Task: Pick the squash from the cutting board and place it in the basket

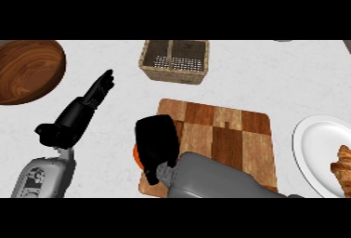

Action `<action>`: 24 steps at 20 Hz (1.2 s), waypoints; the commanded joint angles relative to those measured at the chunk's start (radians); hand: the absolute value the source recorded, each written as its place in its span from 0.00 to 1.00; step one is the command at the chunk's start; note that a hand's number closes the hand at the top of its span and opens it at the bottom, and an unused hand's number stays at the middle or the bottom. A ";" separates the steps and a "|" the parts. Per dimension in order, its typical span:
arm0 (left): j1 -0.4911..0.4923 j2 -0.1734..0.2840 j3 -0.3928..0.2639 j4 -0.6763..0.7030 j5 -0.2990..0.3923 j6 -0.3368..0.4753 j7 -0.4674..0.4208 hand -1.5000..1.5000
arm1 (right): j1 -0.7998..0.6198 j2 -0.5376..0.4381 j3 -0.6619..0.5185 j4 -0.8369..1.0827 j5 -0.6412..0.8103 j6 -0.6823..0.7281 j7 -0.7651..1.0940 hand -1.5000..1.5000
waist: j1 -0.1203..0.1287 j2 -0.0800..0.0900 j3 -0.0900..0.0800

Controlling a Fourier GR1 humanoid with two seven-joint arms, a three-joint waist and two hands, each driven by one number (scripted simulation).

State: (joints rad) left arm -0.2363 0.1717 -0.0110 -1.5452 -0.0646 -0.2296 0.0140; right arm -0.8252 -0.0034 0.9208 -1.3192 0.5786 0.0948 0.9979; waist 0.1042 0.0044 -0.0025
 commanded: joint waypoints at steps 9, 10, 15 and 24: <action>-0.014 -0.005 -0.003 0.036 -0.005 -0.006 -0.009 0.50 | -0.254 0.003 0.038 -0.165 -0.215 -0.410 0.162 1.00 | 0.012 -0.010 0.000; -0.027 0.006 0.009 0.032 0.007 -0.015 -0.003 0.50 | -0.276 0.003 -0.022 -0.173 -0.198 -0.464 0.114 1.00 | 0.007 -0.009 0.001; -0.014 -0.015 -0.007 0.034 -0.017 0.014 0.007 0.50 | -0.427 0.003 -0.053 -0.204 -0.164 -0.624 0.179 1.00 | -0.015 -0.017 -0.001; -0.008 0.014 0.046 0.038 0.011 0.007 0.005 0.50 | -0.719 0.003 -0.182 -0.079 -0.194 -0.625 0.352 1.00 | -0.051 -0.020 -0.002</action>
State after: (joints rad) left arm -0.2566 0.1743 0.0167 -1.4990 -0.0677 -0.2170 0.0178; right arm -1.4238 -0.0116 0.7890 -1.4594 0.3905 -0.4682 1.1258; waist 0.0621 -0.0166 -0.0044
